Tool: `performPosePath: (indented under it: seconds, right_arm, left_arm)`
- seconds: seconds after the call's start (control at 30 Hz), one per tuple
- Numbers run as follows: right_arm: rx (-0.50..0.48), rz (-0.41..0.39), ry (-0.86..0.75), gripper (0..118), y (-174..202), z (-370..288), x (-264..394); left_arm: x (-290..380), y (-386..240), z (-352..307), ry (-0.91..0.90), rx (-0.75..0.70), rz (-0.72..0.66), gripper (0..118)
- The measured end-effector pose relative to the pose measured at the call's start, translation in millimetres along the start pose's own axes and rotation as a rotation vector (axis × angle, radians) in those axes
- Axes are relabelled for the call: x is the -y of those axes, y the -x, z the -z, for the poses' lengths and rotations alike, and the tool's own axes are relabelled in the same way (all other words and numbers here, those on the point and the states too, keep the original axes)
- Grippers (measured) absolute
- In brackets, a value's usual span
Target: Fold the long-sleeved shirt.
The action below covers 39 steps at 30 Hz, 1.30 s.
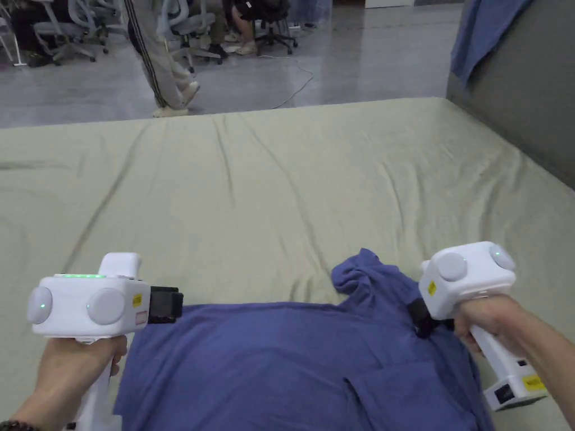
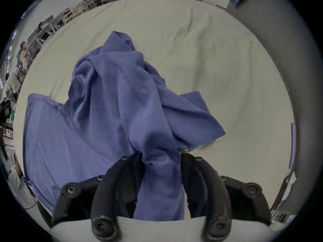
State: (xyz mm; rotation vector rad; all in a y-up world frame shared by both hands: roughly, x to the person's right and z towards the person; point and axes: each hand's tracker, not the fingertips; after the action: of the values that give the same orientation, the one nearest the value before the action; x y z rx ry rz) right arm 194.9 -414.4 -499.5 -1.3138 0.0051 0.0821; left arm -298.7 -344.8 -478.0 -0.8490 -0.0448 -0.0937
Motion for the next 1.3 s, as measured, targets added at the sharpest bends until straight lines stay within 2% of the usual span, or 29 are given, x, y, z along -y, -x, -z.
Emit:
performPosePath:
  seconds: [0.13, 0.23, 0.3, 0.4, 0.43, 0.47, 0.5, 0.53, 0.57, 0.6, 0.67, 0.73, 0.8, 0.83, 0.93, 1.0, 1.03, 1.13, 1.3]
  right_arm:
    - [-0.019, 0.009, 0.008, 42, -6.0, 3.5, -1.6]
    - [-0.036, 0.011, 0.013, 42, -11.0, 6.0, -3.2]
    - [-0.043, 0.012, 0.015, 42, -11.7, 6.4, -3.7]
    - [-0.040, 0.009, 0.013, 42, -9.4, 5.8, -1.3]
    - [-0.036, 0.006, 0.011, 42, -8.2, 5.4, -1.0]
    - [-0.032, 0.004, 0.008, 42, -7.2, 5.0, -0.4]
    - [-0.027, -0.002, 0.002, 42, -6.4, 3.6, 1.6]
    - [-0.021, -0.014, -0.008, 36, -5.6, 0.9, 3.5]
    - [-0.021, -0.015, -0.011, 22, -5.2, -2.2, 4.3]
    - [-0.014, -0.031, -0.023, 0, -3.8, -8.8, 5.4]
    - [-0.016, -0.054, -0.057, 0, -1.4, -24.6, 8.9]
    - [-0.020, -0.039, -0.080, 0, -5.1, -45.4, 11.1]
    - [-0.107, 0.022, -0.116, 0, -16.6, -74.7, 5.9]
    - [-0.113, 0.036, -0.161, 0, -21.7, -95.4, 0.7]
    - [-0.107, -0.048, -0.245, 0, -29.5, -162.4, -22.9]
    - [-0.039, -0.135, -0.345, 0, -27.6, -212.7, -39.3]
    - [-0.002, -0.147, -0.389, 0, -27.0, -243.6, -48.3]
    - [-0.001, -0.144, -0.536, 0, -29.3, -324.5, -79.9]
    - [0.110, -0.136, -0.791, 0, -20.7, -442.9, -125.6]
  left_arm:
    - [-24.6, 19.9, 43.1, 0.088, -0.005, -0.059, 115]
    - [-21.9, 13.6, 64.5, 0.157, 0.065, -0.082, 115]
    - [-15.9, 4.0, 76.2, 0.211, 0.048, -0.064, 115]
    - [0.8, -12.9, 92.5, 0.297, -0.016, -0.012, 101]
    - [5.2, -9.6, 95.8, 0.270, 0.027, -0.046, 100]
    - [5.4, -9.1, 92.3, 0.226, -0.003, -0.084, 97]
    - [3.9, -10.0, 89.0, 0.244, -0.014, -0.067, 84]
    - [0.8, -9.1, 82.6, 0.232, 0.025, -0.054, 60]
    - [-0.3, -15.9, 72.4, 0.218, 0.047, -0.022, 34]
    - [-3.9, -23.6, 62.0, 0.218, 0.017, 0.029, 1]
    - [-11.2, -28.9, 44.7, 0.194, 0.014, 0.073, 1]
    - [-31.7, -12.4, 50.0, 0.190, 0.033, 0.021, 1]
    - [-51.9, 1.2, 31.1, 0.139, 0.048, -0.027, 1]
    - [-45.4, -8.9, -8.1, 0.071, 0.037, -0.023, 1]
    - [-75.0, 0.6, -62.1, -0.029, 0.046, 0.000, 1]
    - [-101.7, 8.2, -94.2, -0.124, 0.024, -0.008, 1]
    - [-117.2, 12.3, -114.6, -0.171, 0.024, -0.025, 1]
    - [-166.1, 22.3, -163.2, -0.283, 0.036, -0.071, 1]
    - [-246.3, 21.6, -241.7, -0.468, -0.032, -0.078, 1]
